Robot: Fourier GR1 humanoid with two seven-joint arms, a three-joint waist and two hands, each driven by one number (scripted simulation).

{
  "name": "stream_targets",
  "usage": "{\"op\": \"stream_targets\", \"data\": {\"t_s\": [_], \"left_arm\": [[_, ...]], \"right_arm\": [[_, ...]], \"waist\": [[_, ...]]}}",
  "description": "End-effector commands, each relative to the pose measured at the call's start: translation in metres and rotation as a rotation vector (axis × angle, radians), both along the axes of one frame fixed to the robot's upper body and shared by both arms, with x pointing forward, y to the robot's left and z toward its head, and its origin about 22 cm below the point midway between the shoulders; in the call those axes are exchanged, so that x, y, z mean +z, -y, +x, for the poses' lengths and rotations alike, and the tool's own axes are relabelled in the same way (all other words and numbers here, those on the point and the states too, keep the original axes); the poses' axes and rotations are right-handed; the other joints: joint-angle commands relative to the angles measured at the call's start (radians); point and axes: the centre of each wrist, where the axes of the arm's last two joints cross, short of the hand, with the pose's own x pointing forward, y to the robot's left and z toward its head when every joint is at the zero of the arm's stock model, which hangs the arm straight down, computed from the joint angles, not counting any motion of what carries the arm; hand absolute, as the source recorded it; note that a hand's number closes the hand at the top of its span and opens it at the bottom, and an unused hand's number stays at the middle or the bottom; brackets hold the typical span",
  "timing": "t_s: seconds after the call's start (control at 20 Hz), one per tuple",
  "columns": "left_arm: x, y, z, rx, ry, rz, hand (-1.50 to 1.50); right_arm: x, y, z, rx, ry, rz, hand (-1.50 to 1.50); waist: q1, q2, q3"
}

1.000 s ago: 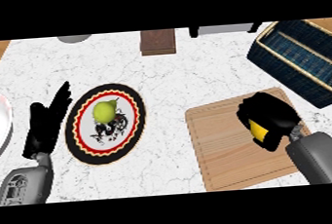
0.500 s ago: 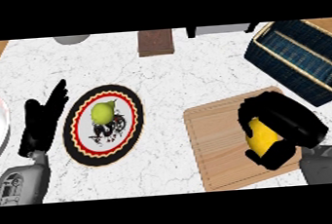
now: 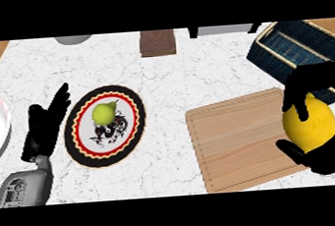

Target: Pick the lemon from the cutting board and place it in the basket

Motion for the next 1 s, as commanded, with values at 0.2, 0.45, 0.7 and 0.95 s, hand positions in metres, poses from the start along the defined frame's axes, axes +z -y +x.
{"op": "stream_targets", "data": {"t_s": [0.2, 0.45, 0.7, 0.95], "left_arm": [[-0.008, 0.009, 0.003, -0.026, -0.005, -0.005, 0.00], [-0.009, 0.019, -0.001, -0.032, 0.005, -0.003, 0.00], [-0.003, 0.004, -0.001, -0.047, 0.012, -0.007, 0.00], [0.003, 0.023, 0.002, -0.063, 0.024, -0.008, 0.00]], "right_arm": [[0.098, 0.008, 0.004, -0.095, 0.013, 0.103, 1.50], [0.157, 0.032, 0.009, -0.202, 0.030, 0.133, 1.50], [0.200, 0.031, 0.008, -0.377, 0.103, -0.134, 1.50], [0.204, 0.060, 0.023, -0.492, 0.103, -0.331, 1.50]], "waist": [[0.009, 0.002, -0.001], [0.023, 0.007, 0.001], [0.043, 0.014, 0.001], [0.056, 0.023, 0.003]]}}
